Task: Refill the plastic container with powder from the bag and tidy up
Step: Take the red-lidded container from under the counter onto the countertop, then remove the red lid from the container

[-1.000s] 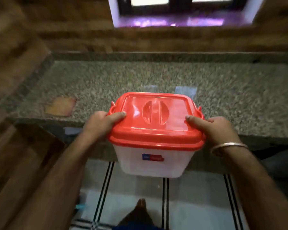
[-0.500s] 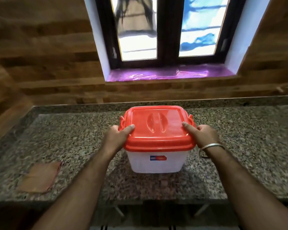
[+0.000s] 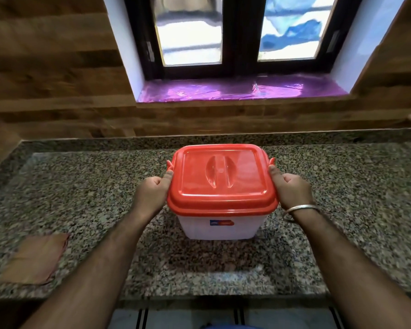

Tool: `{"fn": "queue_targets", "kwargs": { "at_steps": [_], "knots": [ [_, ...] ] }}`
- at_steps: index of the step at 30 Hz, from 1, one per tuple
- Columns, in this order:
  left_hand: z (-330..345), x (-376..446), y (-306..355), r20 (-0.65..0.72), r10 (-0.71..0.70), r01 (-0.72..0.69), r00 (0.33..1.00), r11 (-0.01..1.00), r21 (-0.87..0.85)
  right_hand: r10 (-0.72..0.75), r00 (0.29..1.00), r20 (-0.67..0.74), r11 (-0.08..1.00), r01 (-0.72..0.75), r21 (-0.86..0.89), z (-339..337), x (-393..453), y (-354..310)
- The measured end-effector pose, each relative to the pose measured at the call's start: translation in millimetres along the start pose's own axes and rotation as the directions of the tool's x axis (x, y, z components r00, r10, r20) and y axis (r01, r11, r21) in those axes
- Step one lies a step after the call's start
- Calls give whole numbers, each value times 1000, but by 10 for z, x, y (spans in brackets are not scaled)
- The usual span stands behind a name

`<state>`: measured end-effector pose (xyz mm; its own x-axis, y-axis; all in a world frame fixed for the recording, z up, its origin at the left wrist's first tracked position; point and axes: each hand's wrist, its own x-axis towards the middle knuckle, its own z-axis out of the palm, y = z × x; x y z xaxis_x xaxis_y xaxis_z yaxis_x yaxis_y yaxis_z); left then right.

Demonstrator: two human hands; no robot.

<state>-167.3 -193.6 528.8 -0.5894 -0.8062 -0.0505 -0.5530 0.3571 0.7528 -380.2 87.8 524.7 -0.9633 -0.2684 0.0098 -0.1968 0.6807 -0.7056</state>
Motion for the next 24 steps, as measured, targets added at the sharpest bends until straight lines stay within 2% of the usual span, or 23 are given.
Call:
{"fn": "queue_targets", "kwargs": {
  "at_steps": [6, 8, 9, 10, 12, 13, 14, 16, 17, 18, 20, 21, 22, 24],
  "knots": [
    [45, 44, -75, -32, 121, -114, 992, 981, 157, -130, 991, 23, 989, 132, -63, 4, 87, 42],
    [46, 64, -87, -54, 116, -107, 992, 983, 149, -96, 995, 20, 995, 96, 20, -12, 113, 66],
    [56, 86, -119, -72, 72, -67, 995, 995, 71, -25, 1000, 19, 990, 22, 142, -2, 134, 104],
    [66, 92, -161, -42, -35, 31, 999, 996, -88, 91, 995, 49, 949, -102, 300, 21, 138, 136],
    [97, 78, -259, 153, -245, 287, 957, 854, -433, 271, 927, 260, 742, -373, 556, 122, 117, 235],
    [138, 64, -320, 266, -288, 388, 920, 755, -529, 296, 874, 385, 642, -480, 598, 188, 105, 295],
    [177, 53, -373, 350, -304, 458, 886, 689, -562, 309, 824, 475, 593, -557, 581, 227, 74, 318],
    [249, 38, -457, 438, -307, 525, 845, 626, -576, 302, 774, 557, 578, -613, 539, 288, 58, 391],
    [278, 37, -483, 432, -314, 526, 846, 630, -571, 315, 781, 539, 583, -607, 539, 285, 65, 389],
    [270, 26, -480, 372, -331, 492, 868, 676, -548, 341, 819, 461, 629, -564, 536, 241, 52, 334],
    [198, -12, -415, 145, -323, 353, 935, 816, -458, 324, 921, 218, 766, -390, 511, 128, 64, 224],
    [156, -51, -347, 23, -288, 272, 957, 870, -411, 293, 951, 98, 827, -304, 473, 65, 67, 150],
    [113, -92, -265, -44, -241, 205, 970, 897, -392, 242, 970, 24, 875, -229, 427, -19, 45, 28],
    [41, -210, -69, 11, -186, 173, 982, 890, -421, 118, 992, 42, 959, -125, 253, -163, 14, -209]
  ]
}}
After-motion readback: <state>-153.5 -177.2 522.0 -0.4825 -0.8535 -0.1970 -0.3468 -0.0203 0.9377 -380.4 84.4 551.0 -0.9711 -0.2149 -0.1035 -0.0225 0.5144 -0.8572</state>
